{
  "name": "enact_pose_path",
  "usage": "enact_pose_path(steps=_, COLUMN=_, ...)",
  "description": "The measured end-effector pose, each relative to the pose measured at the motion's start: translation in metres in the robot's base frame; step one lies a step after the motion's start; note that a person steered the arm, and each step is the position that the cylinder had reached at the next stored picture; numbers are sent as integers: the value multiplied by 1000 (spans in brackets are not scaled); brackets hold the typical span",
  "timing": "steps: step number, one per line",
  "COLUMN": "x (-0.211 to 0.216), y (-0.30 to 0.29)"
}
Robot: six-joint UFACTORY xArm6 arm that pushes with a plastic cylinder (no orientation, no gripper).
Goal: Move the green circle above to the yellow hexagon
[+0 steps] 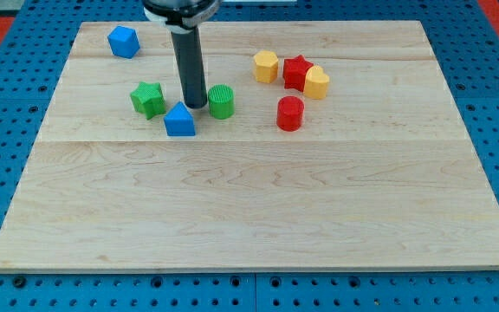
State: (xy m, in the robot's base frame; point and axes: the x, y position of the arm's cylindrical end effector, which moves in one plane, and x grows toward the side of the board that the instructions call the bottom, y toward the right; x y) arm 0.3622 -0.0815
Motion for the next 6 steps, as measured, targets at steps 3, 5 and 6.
enact_pose_path(steps=3, x=56, y=48)
enact_pose_path(steps=5, x=-3, y=40)
enact_pose_path(steps=6, x=-30, y=51)
